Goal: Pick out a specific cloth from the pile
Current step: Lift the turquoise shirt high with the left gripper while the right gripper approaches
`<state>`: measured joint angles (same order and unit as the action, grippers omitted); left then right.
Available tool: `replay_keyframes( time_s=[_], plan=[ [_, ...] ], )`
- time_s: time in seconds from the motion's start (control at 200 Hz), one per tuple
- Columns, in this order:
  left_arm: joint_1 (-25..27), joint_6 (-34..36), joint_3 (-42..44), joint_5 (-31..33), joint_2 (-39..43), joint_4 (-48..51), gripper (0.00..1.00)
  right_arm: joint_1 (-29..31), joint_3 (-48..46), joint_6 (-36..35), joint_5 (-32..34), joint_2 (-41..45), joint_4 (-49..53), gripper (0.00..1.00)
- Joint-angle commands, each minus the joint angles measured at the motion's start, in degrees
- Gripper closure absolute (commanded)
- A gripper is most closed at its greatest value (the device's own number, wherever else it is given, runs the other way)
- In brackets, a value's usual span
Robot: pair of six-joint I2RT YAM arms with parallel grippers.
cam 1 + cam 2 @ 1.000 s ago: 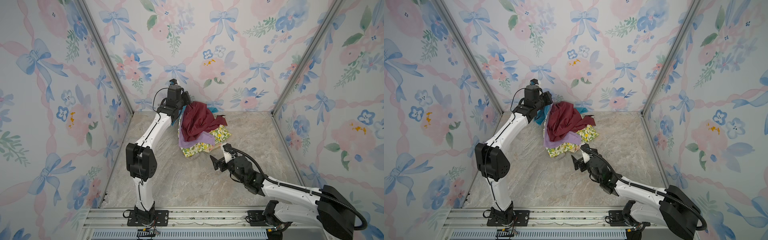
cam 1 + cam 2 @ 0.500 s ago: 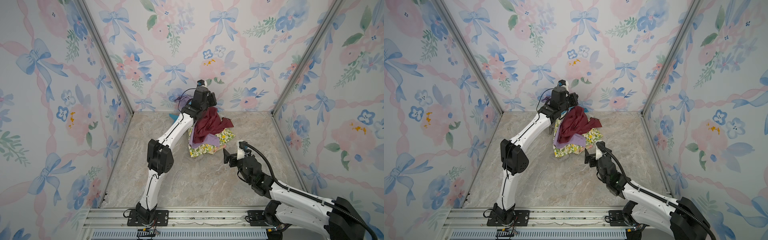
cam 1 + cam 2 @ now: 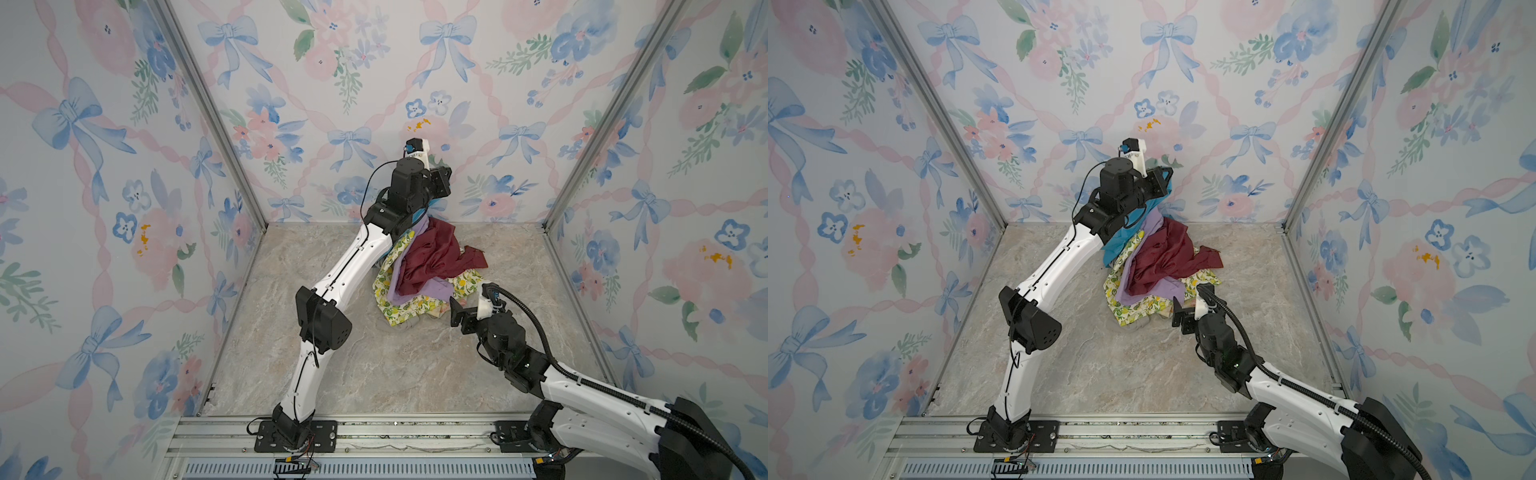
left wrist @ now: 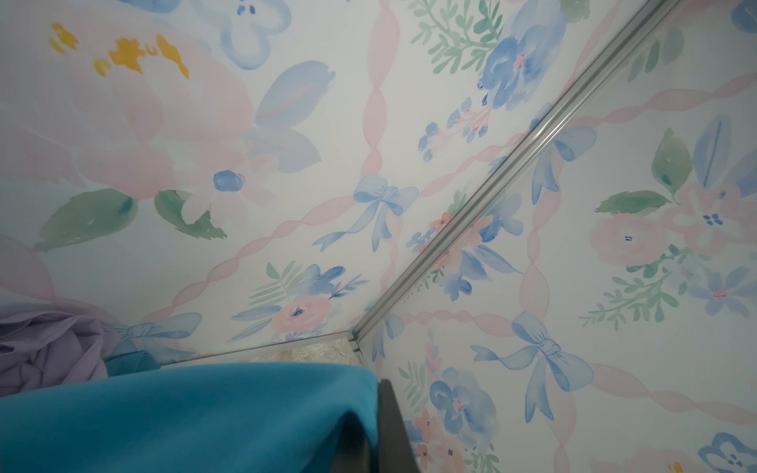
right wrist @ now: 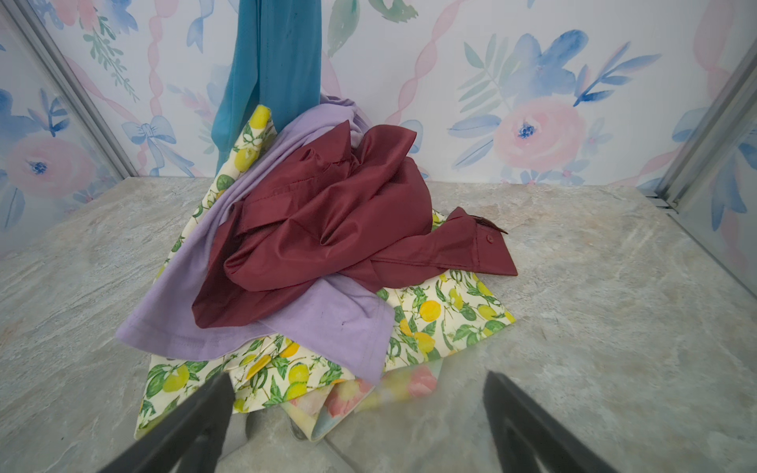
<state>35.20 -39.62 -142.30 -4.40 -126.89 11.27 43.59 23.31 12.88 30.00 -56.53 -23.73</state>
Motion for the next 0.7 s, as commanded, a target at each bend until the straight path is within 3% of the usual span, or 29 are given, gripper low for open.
replay_keyframes(
  time_s=[0.0,0.28,0.54,0.695],
  plan=[
    [-0.3,1.6,-0.7,-2.2,5.8,-2.9,1.0,-0.5,-0.6,-0.1,-2.3,1.7,-0.3,0.02],
    [-1.6,5.6,5.1,-2.6,14.1,0.6,1.0,3.0,5.6,-5.9,-5.6,-0.4,-5.9,0.02],
    [-3.2,7.1,7.5,-3.8,20.4,3.0,1.0,5.7,19.3,-10.0,-10.8,-17.8,-17.4,0.03],
    [-2.7,7.1,11.0,-4.1,24.0,3.0,1.0,7.2,28.7,-10.4,-10.0,-28.5,-23.2,0.03]
  ],
)
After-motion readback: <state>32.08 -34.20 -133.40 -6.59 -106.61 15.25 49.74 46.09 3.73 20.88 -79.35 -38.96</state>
